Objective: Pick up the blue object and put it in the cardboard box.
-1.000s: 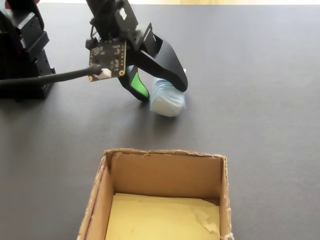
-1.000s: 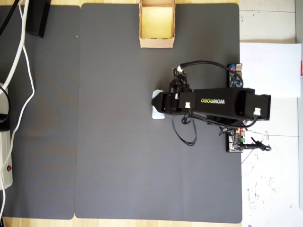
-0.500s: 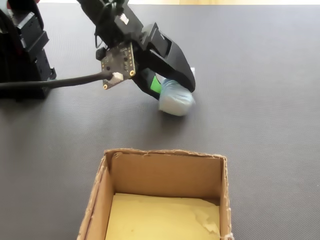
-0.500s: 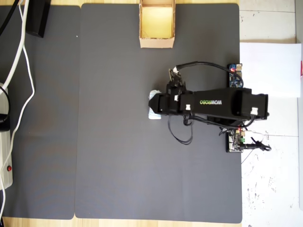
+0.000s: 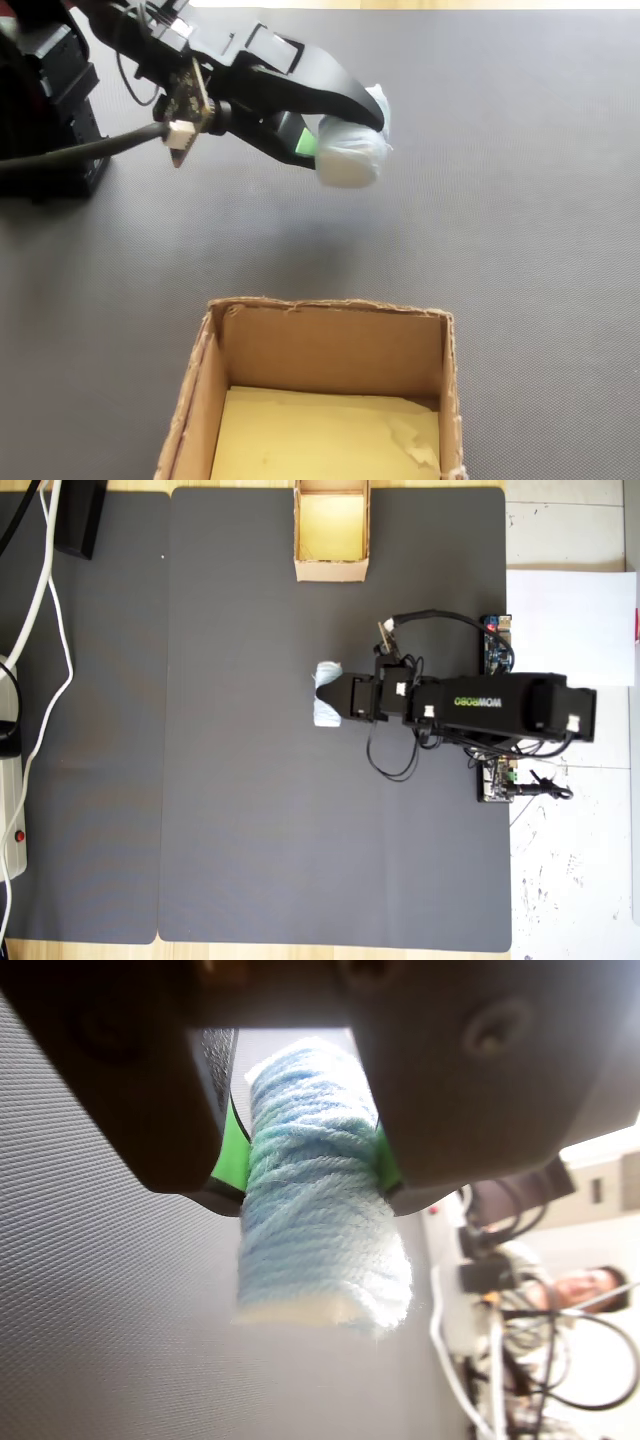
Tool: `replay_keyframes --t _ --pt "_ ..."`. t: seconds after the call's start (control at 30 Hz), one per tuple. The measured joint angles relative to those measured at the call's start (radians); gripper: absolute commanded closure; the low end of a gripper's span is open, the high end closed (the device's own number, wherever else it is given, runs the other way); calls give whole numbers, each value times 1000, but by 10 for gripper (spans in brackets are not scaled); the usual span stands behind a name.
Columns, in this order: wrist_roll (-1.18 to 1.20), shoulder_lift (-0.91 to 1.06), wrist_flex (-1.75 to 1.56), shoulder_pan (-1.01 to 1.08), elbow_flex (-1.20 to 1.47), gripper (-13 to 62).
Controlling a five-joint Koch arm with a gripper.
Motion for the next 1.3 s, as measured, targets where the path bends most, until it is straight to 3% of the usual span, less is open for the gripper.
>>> replay_keyframes --t 0.23,0.5,0.87,1.1,1.17,1.27,1.3 --pt "0 178 -11 87 31 483" --pt "-57 199 -11 302 -67 483" --pt "-135 -121 83 597 -466 482" --pt "-135 -275 144 647 -586 472" --pt "-137 -324 232 667 -650 396" --pt "-135 -344 252 693 -666 357" --pt "-137 -351 267 698 -681 294"
